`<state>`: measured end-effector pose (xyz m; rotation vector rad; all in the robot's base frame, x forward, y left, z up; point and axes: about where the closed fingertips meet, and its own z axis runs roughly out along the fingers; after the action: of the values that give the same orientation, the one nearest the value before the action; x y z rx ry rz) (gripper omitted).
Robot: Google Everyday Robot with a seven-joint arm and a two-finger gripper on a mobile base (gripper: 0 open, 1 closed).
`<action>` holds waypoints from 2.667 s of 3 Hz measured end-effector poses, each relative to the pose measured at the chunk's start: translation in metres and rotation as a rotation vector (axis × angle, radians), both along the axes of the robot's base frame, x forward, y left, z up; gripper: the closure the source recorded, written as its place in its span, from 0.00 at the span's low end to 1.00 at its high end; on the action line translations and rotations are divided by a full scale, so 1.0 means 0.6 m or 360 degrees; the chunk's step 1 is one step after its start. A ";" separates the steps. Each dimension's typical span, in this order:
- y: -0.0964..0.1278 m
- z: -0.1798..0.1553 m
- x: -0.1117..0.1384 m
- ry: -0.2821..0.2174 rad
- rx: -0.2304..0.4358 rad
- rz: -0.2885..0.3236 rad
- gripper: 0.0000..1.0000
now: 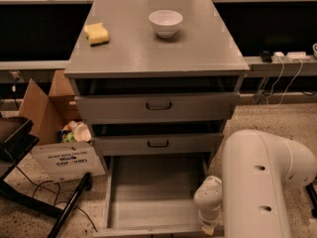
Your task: Open bottom drawer
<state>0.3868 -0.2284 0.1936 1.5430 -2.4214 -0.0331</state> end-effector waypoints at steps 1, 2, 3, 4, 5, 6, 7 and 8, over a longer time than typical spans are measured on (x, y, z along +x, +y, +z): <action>0.000 0.000 0.000 0.0000 0.0000 0.0000 1.00; -0.004 0.002 -0.013 0.0011 0.0002 -0.0026 1.00; -0.004 0.002 -0.013 0.0011 0.0002 -0.0026 0.82; -0.004 0.002 -0.013 0.0012 0.0002 -0.0026 0.51; -0.004 0.002 -0.013 0.0012 0.0002 -0.0025 0.28; 0.011 0.027 -0.007 0.0007 -0.0029 0.0039 0.00; 0.026 0.099 -0.005 -0.0032 -0.0115 0.0088 0.00; 0.053 0.199 -0.017 -0.0091 -0.0226 0.0141 0.00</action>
Offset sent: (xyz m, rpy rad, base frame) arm -0.6268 -0.2164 0.1122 0.0788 0.4211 -0.9646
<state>0.3768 -0.1964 0.3132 1.6044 -2.3390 0.1989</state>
